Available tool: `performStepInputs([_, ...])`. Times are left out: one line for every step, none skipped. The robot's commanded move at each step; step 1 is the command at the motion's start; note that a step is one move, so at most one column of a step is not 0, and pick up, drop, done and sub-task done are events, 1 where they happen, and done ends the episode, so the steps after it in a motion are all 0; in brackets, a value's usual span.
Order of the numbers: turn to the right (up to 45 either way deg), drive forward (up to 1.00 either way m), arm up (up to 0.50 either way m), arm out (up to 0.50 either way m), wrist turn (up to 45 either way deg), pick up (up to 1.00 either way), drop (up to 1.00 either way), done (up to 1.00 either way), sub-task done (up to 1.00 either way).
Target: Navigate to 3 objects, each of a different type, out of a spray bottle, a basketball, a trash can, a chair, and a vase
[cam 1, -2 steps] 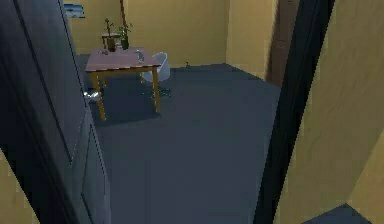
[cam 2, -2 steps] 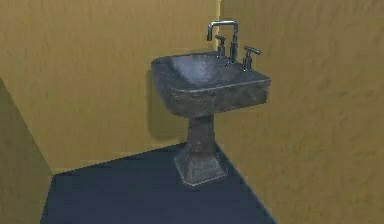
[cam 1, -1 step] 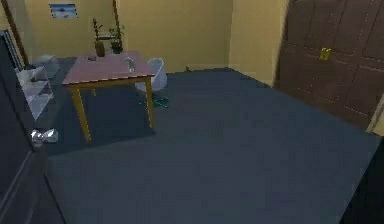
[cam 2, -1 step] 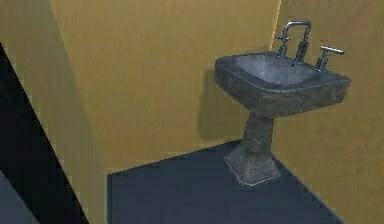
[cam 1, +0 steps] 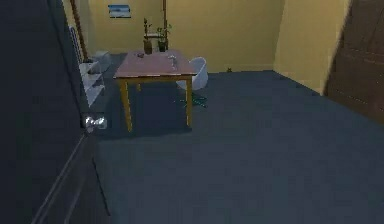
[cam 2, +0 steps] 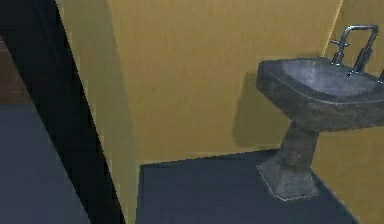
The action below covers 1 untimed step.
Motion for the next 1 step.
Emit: performStepInputs([0.0,1.00,0.00,0.00,0.0,0.00,0.00,0.00,0.00])
